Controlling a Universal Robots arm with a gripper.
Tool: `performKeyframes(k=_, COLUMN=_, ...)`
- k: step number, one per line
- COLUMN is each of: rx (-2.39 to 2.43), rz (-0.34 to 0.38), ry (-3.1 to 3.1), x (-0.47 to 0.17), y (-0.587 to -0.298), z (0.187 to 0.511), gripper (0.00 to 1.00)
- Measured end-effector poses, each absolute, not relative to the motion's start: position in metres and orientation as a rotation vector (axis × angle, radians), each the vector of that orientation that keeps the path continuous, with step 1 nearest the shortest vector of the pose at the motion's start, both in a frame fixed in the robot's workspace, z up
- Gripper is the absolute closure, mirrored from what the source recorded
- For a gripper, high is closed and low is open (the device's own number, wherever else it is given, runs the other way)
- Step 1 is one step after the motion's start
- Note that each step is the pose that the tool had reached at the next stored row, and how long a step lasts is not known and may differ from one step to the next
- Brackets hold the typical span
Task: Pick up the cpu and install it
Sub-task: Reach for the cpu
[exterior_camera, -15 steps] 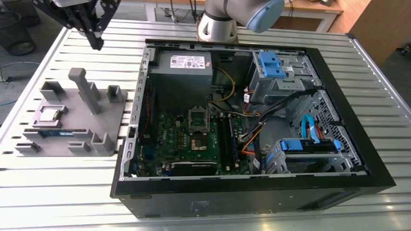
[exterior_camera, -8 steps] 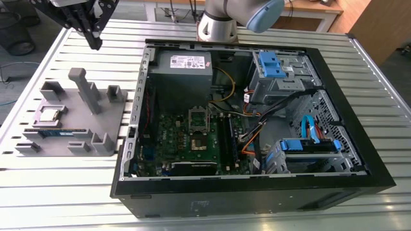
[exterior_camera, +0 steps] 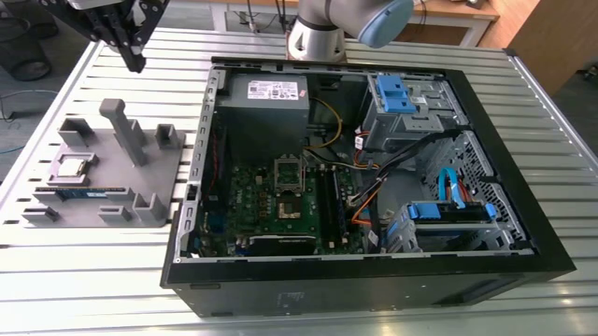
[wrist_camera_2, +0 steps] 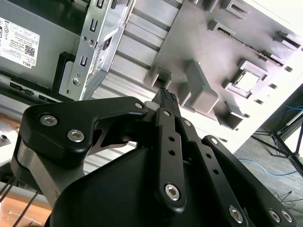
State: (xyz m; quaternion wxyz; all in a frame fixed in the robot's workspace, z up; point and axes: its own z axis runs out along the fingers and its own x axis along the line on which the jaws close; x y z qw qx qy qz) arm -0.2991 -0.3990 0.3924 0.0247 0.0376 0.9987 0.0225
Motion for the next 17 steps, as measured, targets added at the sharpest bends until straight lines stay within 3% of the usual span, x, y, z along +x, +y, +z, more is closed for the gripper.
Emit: performKeyframes(k=17, rx=0.116, rz=0.070, ry=3.085, x=-0.3084, y=-0.3990, z=0.3924, gripper=0.89)
